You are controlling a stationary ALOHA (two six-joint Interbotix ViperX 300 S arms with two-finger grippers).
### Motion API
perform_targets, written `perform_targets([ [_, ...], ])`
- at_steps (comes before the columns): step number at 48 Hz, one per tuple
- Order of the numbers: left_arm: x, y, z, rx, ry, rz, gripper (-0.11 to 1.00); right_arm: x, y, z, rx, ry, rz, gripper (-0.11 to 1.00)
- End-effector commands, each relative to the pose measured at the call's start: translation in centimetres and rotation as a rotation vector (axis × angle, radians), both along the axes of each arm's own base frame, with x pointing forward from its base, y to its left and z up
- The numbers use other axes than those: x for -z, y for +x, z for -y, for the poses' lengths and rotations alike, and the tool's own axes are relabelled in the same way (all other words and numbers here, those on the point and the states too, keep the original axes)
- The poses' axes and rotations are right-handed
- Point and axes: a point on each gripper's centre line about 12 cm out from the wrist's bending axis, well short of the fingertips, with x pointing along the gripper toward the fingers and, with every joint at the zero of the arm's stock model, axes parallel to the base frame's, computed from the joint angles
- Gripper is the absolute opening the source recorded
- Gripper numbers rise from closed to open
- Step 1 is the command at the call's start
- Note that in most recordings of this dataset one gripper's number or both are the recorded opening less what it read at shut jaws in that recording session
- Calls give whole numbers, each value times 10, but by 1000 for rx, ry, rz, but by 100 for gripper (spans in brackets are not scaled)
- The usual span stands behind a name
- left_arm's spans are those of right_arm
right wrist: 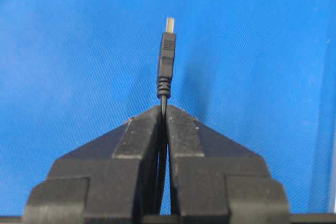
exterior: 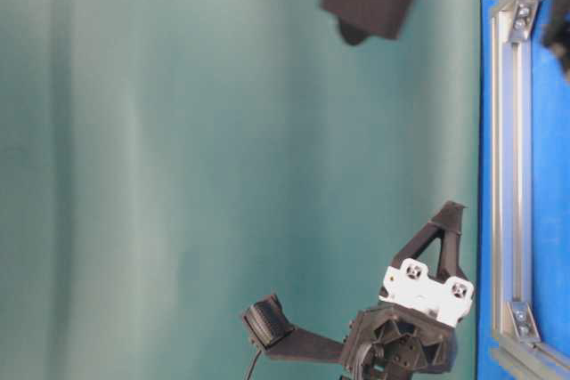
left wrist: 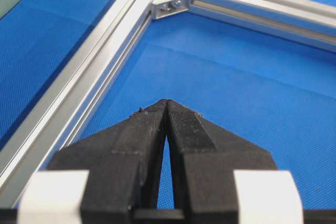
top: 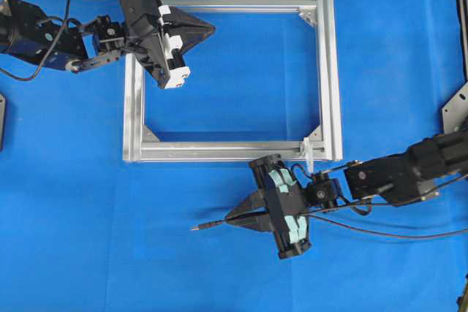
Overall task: Insert the wire through the string loop located on the right side.
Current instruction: 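Close the right gripper on the cable just behind the USB plug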
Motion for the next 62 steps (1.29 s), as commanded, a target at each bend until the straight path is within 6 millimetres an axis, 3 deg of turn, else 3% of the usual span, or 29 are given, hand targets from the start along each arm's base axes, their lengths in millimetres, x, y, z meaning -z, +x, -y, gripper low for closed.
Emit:
perform_targets([
  [1, -17, 3, -2, -3, 13, 49, 0, -32, 2, -2, -7, 14, 47, -4],
  [11, -16, 3, -2, -3, 5, 42, 0, -57, -2, -1, -10, 14, 34, -4],
  [62, -15, 4, -2, -3, -3, 31, 0, -56, -3, -1, -11, 10, 23, -4],
])
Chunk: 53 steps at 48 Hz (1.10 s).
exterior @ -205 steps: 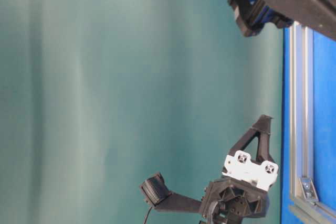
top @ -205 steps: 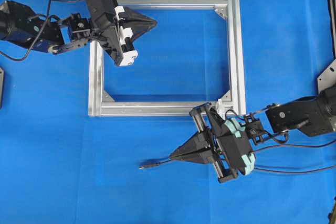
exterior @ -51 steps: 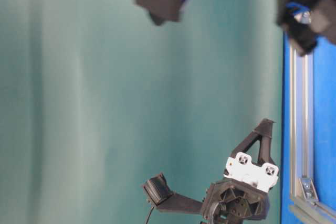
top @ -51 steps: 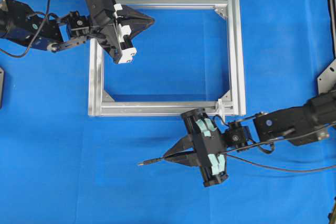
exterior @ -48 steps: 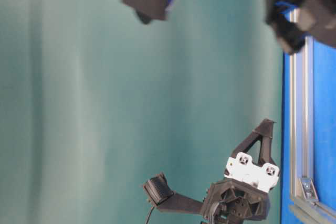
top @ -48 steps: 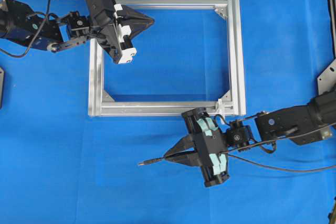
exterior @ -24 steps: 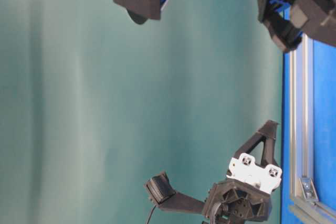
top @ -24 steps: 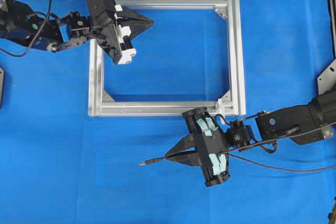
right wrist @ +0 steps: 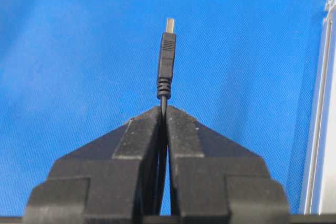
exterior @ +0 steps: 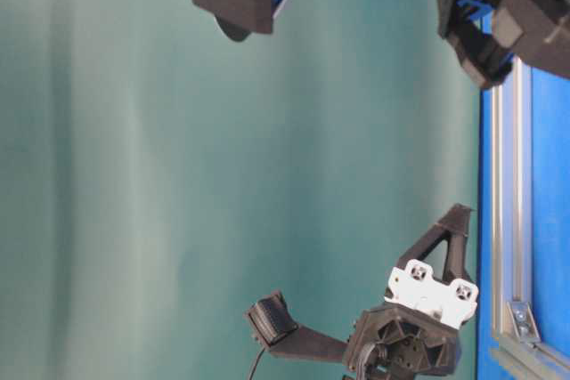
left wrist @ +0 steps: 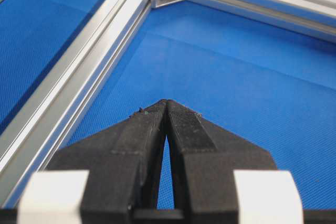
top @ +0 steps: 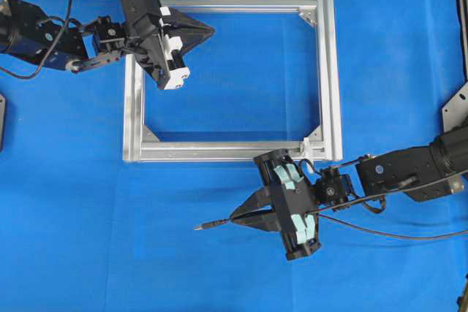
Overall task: Insert the wire through the string loop located on the right side.
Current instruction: 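Close the right gripper on the cable just behind the USB plug, then lift the cable and swing the right gripper rightward, plug pointing left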
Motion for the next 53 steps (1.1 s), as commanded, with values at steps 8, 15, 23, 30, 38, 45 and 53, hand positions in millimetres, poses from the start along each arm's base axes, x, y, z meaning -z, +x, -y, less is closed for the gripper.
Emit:
perform_targets([
  [8, -18, 4, -2, -2, 16, 53, 0, -18, 3, -2, -5, 15, 48, -4],
  [15, -18, 4, -2, -1, 17, 53, 0, -18, 3, -3, -5, 15, 48, -4],
  [23, -18, 4, -2, -1, 17, 53, 0, -18, 3, -2, -5, 14, 47, -4],
  [30, -18, 4, -2, -2, 16, 53, 0, -18, 3, -2, -5, 14, 47, -4],
  [38, -18, 4, -2, -1, 15, 47, 0, -18, 3, -2, -5, 14, 47, -4],
  [45, -17, 3, -2, -2, 13, 46, 0, -17, 2, -2, -3, 17, 45, -4],
  [53, -18, 4, -2, -2, 14, 47, 0, -15, -8, 1, 3, 18, 28, -4],
])
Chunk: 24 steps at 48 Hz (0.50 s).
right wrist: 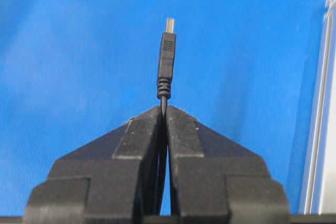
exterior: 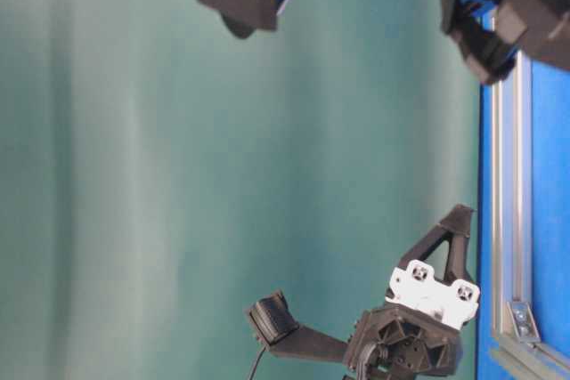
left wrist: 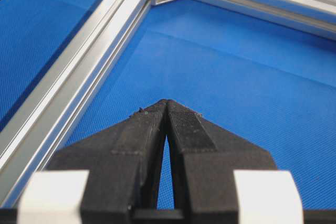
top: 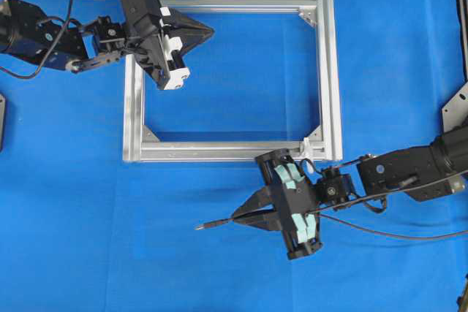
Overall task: Insert the wire through the string loop located on the right side.
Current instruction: 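Lift the cable and swing the right gripper rightward, plug pointing left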
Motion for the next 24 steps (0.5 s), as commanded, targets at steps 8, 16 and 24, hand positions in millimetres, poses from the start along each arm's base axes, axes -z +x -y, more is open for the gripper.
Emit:
perform_targets([
  [8, -19, 5, -2, 0, 18, 54, 0, -16, -29, 9, 14, 22, 14, -4],
  [16, -19, 4, -2, -1, 17, 54, 0, -12, -66, 22, 37, 30, -24, -4],
  [24, -19, 5, -2, 0, 18, 55, 0, -7, -109, 37, 54, 34, -51, -4],
])
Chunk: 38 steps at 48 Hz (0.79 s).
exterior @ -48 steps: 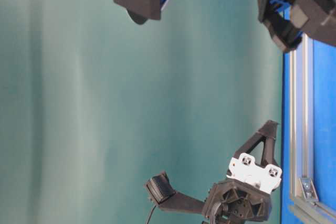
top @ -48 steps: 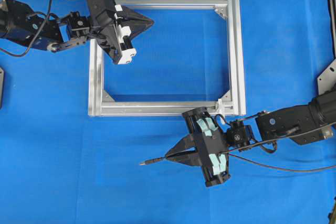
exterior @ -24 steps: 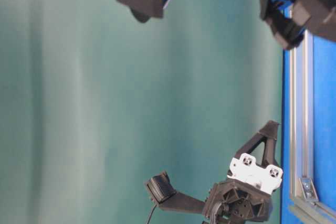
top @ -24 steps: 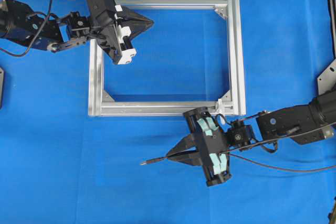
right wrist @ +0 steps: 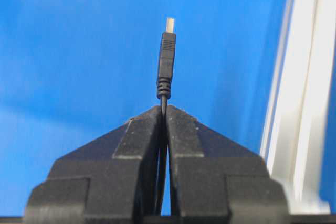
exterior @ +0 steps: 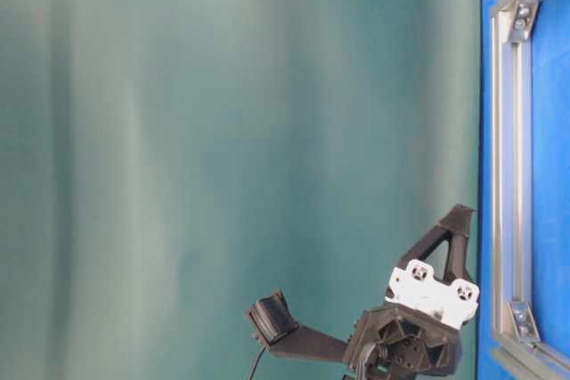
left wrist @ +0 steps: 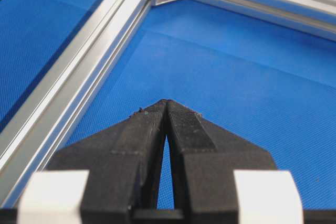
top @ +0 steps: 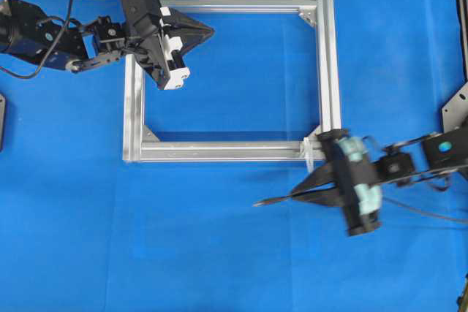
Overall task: Insert the wire through the string loop located on the right side.
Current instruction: 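Lift the cable and swing the right gripper rightward, plug pointing left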
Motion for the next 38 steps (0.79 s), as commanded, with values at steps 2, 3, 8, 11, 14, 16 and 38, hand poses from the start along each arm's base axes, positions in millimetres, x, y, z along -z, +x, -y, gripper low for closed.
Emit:
perform_targets([
  [2, -18, 4, -2, -2, 16, 53, 0, -7, -22, 7, 10, 17, 20, -4],
  [3, -19, 4, -2, -1, 17, 54, 0, -7, -26, 8, 11, 19, 21, -4],
  [8, -19, 5, -3, -2, 16, 54, 0, -7, -51, 16, 14, 23, 15, -4],
  [11, -19, 5, -3, -2, 16, 54, 0, -8, -62, 20, 13, 25, 6, -4],
  [14, -19, 6, -3, -1, 18, 57, 0, -8, -74, 23, 9, 25, -9, -4],
  [16, -19, 6, -3, -1, 18, 57, 0, -9, -80, 24, 7, 25, -17, -4],
  [38, -20, 6, -3, -2, 18, 59, 0, -9, -104, 33, 12, 32, -28, -4],
])
